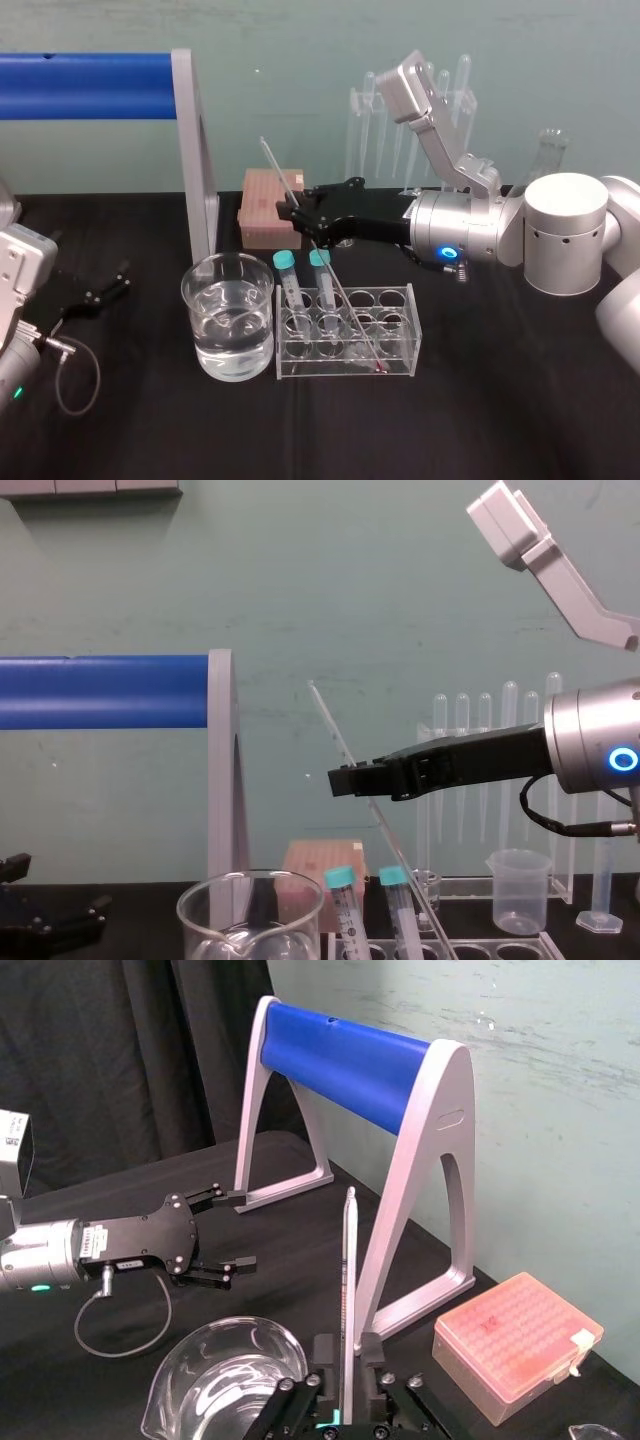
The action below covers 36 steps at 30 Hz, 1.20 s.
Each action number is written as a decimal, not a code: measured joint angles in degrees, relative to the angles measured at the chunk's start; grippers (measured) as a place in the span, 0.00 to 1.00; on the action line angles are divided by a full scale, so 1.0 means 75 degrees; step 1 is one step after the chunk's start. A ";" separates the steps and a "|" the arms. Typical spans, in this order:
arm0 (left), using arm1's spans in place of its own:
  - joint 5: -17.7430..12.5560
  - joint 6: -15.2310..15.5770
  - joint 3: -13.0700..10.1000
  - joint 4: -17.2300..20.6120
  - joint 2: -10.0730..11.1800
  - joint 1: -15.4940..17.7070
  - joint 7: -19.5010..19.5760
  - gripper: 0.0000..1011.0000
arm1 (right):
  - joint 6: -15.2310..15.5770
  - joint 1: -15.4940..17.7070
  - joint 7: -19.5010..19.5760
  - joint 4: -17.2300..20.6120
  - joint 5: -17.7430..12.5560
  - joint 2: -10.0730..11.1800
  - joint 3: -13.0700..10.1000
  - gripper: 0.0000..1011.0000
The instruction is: Hold the thermometer with one hand and immerse one end into the beaker, then reinsert it into the test tube rack.
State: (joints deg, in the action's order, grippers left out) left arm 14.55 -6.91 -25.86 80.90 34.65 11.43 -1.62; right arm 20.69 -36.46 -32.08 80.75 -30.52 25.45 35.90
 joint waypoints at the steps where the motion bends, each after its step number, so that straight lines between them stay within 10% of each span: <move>1: 0.0000 0.0000 0.0000 0.0000 0.0000 0.0000 0.0000 1.00 | 0.0000 0.0000 0.0000 0.0000 0.0000 0.0000 0.0000 0.19; 17: 0.0000 0.0000 0.0000 0.0000 -0.0001 0.0000 0.0000 1.00 | -0.0307 0.0191 0.0070 0.0095 -0.0210 0.0000 -0.0188 0.06; 36: 0.0000 0.0000 0.0000 0.0000 0.0000 0.0000 0.0000 1.00 | -0.2319 0.0774 -0.0055 0.1215 -0.1368 0.0104 -0.1379 0.06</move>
State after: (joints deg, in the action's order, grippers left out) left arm 14.55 -6.91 -25.86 80.90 34.65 11.43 -1.62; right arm 3.29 -30.65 -32.49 89.86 -40.78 26.23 25.56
